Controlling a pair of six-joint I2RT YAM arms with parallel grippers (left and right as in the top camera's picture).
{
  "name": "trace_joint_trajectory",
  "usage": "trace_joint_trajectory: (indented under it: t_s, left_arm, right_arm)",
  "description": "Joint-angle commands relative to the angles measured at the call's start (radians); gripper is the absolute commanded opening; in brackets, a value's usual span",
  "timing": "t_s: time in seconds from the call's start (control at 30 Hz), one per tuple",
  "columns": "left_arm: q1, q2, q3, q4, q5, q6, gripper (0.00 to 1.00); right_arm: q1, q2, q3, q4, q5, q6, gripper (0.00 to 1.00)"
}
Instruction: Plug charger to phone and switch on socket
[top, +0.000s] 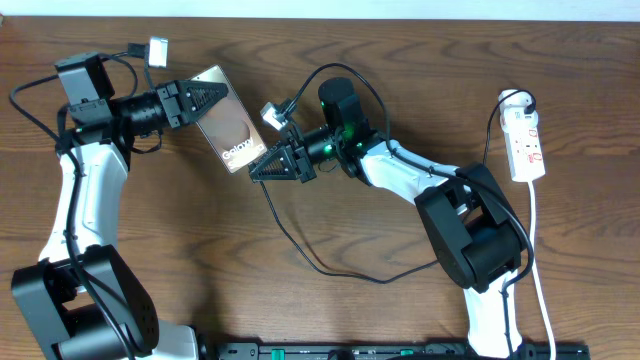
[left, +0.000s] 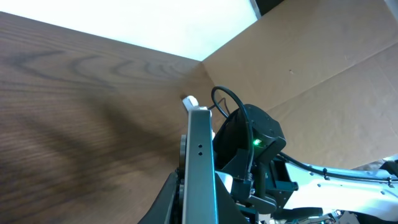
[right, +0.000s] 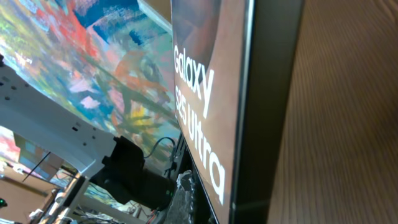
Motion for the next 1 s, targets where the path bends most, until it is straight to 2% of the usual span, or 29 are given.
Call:
trace_joint_trajectory:
  t_s: [0.0, 0.27, 0.97]
  left_arm:
    - [-0.03, -0.011, -0.013, -0.031, 0.087, -0.005, 0.07]
    - [-0.03, -0.011, -0.013, -0.031, 0.108, -0.005, 0.07]
    - [-0.03, -0.011, -0.013, -0.039, 0.119, 0.002, 0.07]
  right_arm:
    - [-0.004, -0.008, 0.043, 0.031, 0.155, 0.016, 0.01]
    - [-0.004, -0.008, 0.043, 0.082, 0.156, 0.047, 0.01]
    - [-0.004, -0.008, 0.043, 0.082, 0.156, 0.046, 0.01]
